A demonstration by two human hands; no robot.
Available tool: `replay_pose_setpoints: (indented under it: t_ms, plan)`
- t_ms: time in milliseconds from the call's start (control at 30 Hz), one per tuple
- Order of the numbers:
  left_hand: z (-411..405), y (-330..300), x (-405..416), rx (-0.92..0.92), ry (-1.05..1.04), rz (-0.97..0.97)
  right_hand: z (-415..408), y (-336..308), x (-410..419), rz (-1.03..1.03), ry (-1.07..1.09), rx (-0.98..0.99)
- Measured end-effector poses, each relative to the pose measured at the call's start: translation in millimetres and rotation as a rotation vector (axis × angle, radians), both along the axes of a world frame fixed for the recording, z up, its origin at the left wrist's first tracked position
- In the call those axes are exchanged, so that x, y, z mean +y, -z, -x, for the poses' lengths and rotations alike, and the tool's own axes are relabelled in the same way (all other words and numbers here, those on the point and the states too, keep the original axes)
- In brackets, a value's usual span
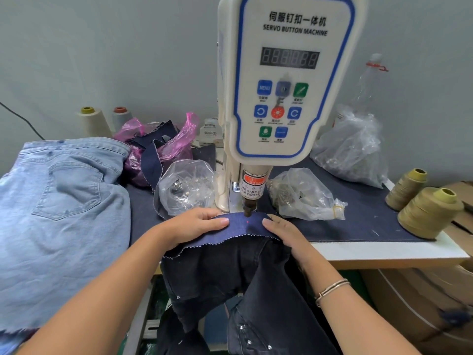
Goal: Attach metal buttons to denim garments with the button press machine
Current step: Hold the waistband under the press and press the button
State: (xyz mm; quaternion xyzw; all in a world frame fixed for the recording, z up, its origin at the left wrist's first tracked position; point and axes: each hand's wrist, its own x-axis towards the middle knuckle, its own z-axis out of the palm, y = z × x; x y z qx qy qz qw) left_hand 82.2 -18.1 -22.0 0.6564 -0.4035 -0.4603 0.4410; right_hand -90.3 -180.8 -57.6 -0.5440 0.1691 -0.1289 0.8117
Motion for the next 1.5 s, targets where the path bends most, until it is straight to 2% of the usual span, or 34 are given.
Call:
replay_pose_setpoints:
  t_ms: [133, 600, 1333, 1500]
  plan:
    - [0, 7, 0, -0.019, -0.04, 0.024, 1, 0, 1, 0.014, 0.0, 0.015]
    - [0, 8, -1, 0.123, -0.065, 0.026, 1, 4, -3, -0.034, -0.021, -0.016]
    - [-7, 19, -4, 0.098, -0.062, 0.022, 0, 9, -8, 0.005, -0.029, 0.015]
    - [-8, 23, -6, 0.067, -0.081, 0.047, -2, 7, -6, 0.073, 0.002, 0.05]
